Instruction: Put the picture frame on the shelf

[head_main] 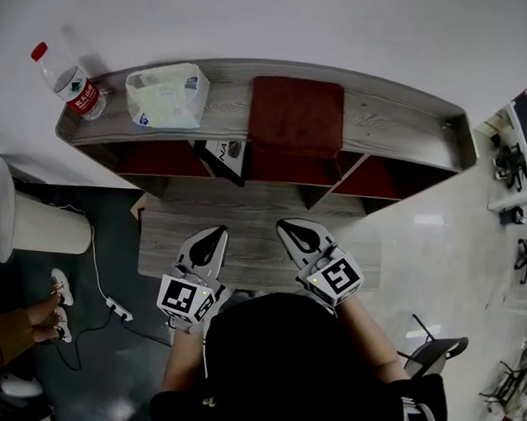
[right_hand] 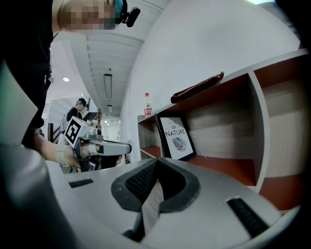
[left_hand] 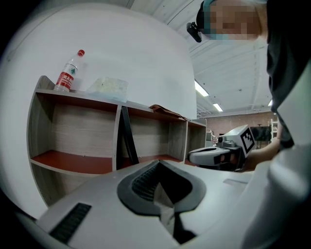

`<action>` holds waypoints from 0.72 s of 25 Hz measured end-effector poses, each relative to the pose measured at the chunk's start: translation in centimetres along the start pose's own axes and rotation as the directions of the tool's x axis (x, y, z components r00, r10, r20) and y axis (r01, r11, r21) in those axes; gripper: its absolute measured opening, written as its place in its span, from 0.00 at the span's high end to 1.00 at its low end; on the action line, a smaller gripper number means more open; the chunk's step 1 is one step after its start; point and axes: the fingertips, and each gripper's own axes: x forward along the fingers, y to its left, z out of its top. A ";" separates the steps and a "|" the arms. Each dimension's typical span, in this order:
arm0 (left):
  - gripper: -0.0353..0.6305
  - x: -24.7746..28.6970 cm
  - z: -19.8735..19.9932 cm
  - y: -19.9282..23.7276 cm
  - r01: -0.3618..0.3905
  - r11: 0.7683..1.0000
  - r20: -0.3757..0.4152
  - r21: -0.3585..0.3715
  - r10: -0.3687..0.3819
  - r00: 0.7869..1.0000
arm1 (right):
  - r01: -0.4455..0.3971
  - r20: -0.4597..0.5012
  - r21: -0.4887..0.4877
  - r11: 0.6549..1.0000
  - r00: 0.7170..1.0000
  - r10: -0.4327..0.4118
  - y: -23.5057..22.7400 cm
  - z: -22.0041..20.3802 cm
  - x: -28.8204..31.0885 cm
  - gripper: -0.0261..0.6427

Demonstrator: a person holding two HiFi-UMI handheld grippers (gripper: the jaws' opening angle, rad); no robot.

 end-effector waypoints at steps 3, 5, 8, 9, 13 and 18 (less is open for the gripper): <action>0.94 0.4 -0.2 0.0 0.004 1.000 -0.005 -0.015 -0.004 1.000 | 0.013 -0.001 -0.003 1.000 1.000 -0.013 -0.2 0.0 -0.4 0.97; 0.94 0.7 -0.4 0.0 0.014 0.999 -0.002 -0.031 -0.014 1.000 | 0.025 -0.001 -0.002 1.000 1.000 -0.025 -0.5 0.1 -0.7 0.97; 0.94 1.2 -0.4 0.0 0.025 0.999 -0.002 -0.041 -0.025 1.000 | 0.044 -0.004 -0.003 0.999 0.999 -0.044 -1.0 0.1 -1.1 0.97; 0.94 1.4 -0.5 0.0 0.027 0.999 -0.003 -0.044 -0.027 1.000 | 0.050 -0.005 -0.002 0.999 0.999 -0.050 -1.1 0.0 -1.2 0.97; 0.94 2.0 -0.5 -0.2 0.049 0.998 0.002 -0.049 -0.049 0.999 | 0.072 -0.011 0.001 0.997 0.997 -0.072 -1.6 -0.1 -1.7 0.97; 0.94 2.5 -0.6 -0.5 0.060 0.997 -0.008 -0.047 -0.061 0.998 | 0.084 -0.014 0.002 0.996 0.996 -0.084 -1.9 -0.1 -2.0 0.97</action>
